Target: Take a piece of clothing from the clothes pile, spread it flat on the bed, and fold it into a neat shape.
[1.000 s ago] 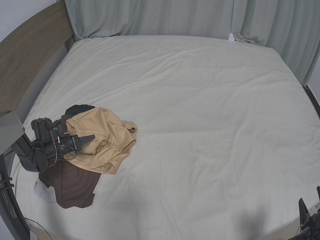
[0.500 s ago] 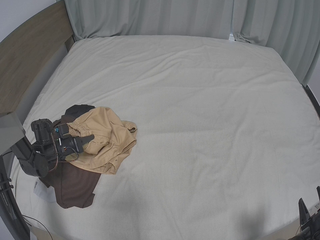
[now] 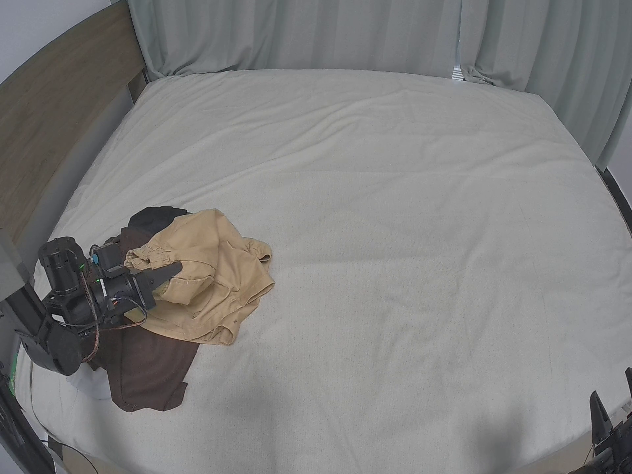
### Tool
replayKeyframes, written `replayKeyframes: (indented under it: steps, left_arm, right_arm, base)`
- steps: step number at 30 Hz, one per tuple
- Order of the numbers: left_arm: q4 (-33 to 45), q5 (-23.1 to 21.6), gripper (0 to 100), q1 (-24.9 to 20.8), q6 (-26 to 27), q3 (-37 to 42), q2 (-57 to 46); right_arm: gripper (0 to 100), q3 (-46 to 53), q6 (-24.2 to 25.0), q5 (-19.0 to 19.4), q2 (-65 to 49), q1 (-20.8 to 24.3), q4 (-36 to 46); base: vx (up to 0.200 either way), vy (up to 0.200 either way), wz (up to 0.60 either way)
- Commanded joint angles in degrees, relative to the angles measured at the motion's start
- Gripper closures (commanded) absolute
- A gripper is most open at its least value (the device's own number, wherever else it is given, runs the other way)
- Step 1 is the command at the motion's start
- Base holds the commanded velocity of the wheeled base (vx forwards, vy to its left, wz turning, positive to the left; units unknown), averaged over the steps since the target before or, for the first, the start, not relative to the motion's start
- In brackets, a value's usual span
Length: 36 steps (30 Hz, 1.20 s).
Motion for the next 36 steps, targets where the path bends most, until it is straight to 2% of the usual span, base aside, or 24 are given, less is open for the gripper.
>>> replayKeyframes:
  steps: [1,7,10,14,15,17,20,22,27,32,33,36]
  left_arm:
    - [-3.1,-0.3,100,0.2,0.0,3.7,-0.8]
    - [-5.7,-0.3,100,0.4,-0.6,4.2,-0.8]
    - [-5.7,-0.3,100,0.0,-2.5,5.2,-1.3]
    - [-5.5,0.4,100,-1.5,-6.7,6.2,-3.1]
    - [-5.7,0.8,100,-2.0,-9.7,6.6,-4.3]
    - [-5.7,1.2,100,-2.5,-12.1,6.8,-5.3]
    - [-5.8,4.2,100,-4.9,-18.1,7.3,-7.5]
    - [-5.9,8.1,100,-7.2,-22.5,7.1,-9.6]
    - [-5.9,13.3,100,-10.5,-25.1,6.5,-11.1]
    - [-5.9,16.2,100,-12.7,-27.4,6.4,-12.2]
    - [-5.9,18.5,100,-13.9,-30.3,5.6,-13.2]
    - [-5.7,21.3,100,-15.6,-32.9,4.5,-14.4]
  right_arm:
    - [0,0.9,0.0,0.0,-0.7,0.0,0.0]
    - [0,1.0,0.0,0.0,-0.7,0.0,0.0]
    - [0,0.9,0.0,0.0,-0.7,0.0,0.0]
    - [0,0.9,0.0,0.0,-0.7,0.0,0.0]
    - [0,0.9,0.1,0.0,-0.7,0.0,0.0]
    - [0,0.9,0.1,0.0,-0.7,0.0,-0.1]
    - [0,0.9,0.1,0.0,-0.7,0.0,0.0]
    - [0,0.9,0.1,0.0,-0.7,0.0,0.0]
    - [0,1.0,0.0,0.0,-0.7,-0.1,-0.1]
    - [0,1.0,0.0,0.0,-0.7,-0.1,0.0]
    - [0,0.9,0.0,0.0,-0.7,0.0,0.0]
    - [0,0.9,0.0,0.0,-0.7,-0.1,0.0]
  base:
    - [0.0,0.0,0.0]
    - [0.0,0.0,0.0]
    - [0.0,0.0,0.0]
    - [0.0,0.0,0.0]
    - [0.0,0.0,0.0]
    - [0.0,0.0,0.0]
    - [0.0,0.0,0.0]
    - [0.0,0.0,0.0]
    - [0.0,0.0,0.0]
    - [0.0,0.0,0.0]
    - [0.0,0.0,0.0]
    - [0.0,0.0,0.0]
